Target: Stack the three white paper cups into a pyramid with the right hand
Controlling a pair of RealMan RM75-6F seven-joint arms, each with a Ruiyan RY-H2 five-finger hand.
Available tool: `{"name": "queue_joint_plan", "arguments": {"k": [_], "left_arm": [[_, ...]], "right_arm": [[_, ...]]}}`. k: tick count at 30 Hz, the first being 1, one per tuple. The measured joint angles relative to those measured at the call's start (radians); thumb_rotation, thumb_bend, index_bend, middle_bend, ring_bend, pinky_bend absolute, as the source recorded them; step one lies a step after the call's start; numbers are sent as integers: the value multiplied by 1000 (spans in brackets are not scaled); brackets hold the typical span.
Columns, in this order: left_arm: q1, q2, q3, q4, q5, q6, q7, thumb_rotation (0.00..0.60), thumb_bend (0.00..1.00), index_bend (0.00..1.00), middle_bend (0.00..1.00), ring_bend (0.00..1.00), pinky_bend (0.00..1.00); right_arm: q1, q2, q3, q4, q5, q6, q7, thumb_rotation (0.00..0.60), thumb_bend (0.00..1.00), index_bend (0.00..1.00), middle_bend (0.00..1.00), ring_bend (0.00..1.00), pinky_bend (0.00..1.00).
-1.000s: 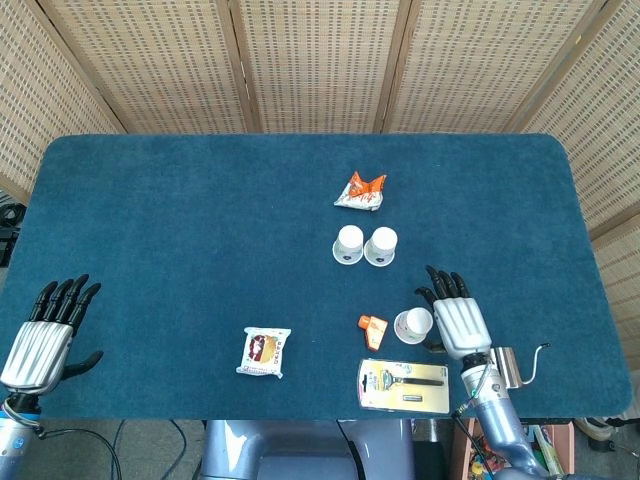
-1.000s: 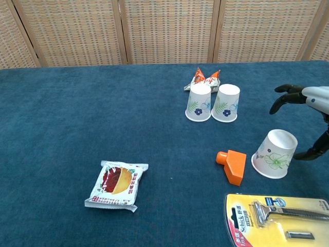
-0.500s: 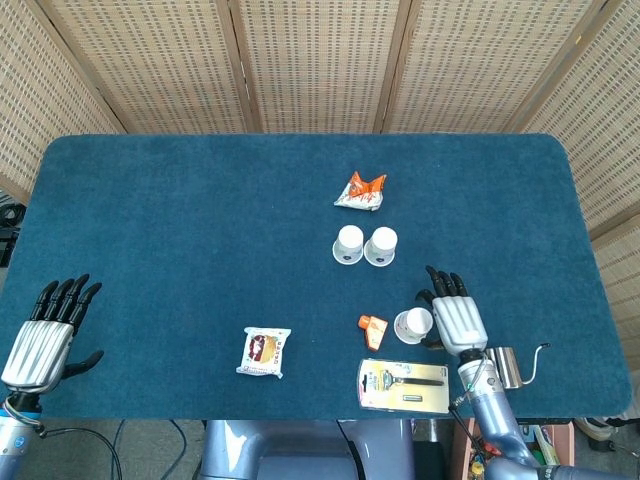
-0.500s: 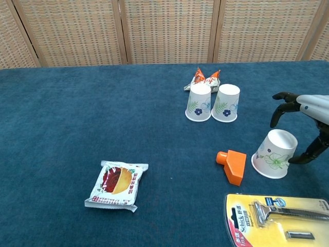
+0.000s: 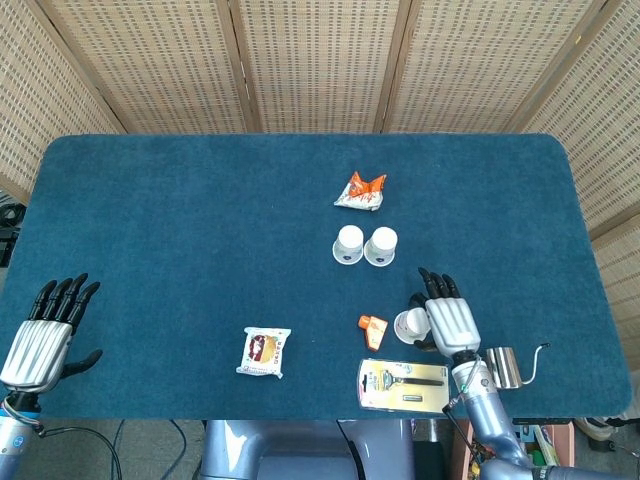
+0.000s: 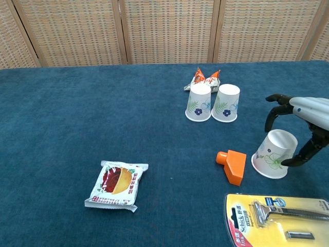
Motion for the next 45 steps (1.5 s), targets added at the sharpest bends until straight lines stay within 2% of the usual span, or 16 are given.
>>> {"name": "queue_joint_plan", "arguments": {"k": [3, 17, 28, 36, 42, 45], "left_arm": [[2, 1, 0, 0, 1, 4, -1, 600, 196, 0, 0, 0, 0], [5, 6, 0, -6, 4, 10, -2, 600, 196, 0, 0, 0, 0], [8, 9, -3, -4, 2, 15, -9, 600, 196, 0, 0, 0, 0], [8, 7, -5, -3, -5, 14, 1, 600, 196, 0, 0, 0, 0], [7, 5, -9, 4, -20, 6, 3, 600, 196, 0, 0, 0, 0], [5, 3, -9, 6, -23, 0, 5, 600, 196, 0, 0, 0, 0]], "right_arm": [[2, -6, 4, 7, -6, 6, -7, 600, 38, 480, 0, 0, 0], [4, -6, 14, 34, 5, -10, 5, 600, 41, 507, 0, 0, 0], [31, 10, 49, -23, -30, 15, -45, 600, 41, 509, 0, 0, 0], [103, 27, 130, -77, -33, 8, -112, 600, 41, 509, 0, 0, 0], [190, 29, 210, -93, 32, -18, -187, 600, 41, 509, 0, 0, 0], [227, 25, 233, -90, 73, -37, -211, 600, 40, 509, 0, 0, 0]]}}
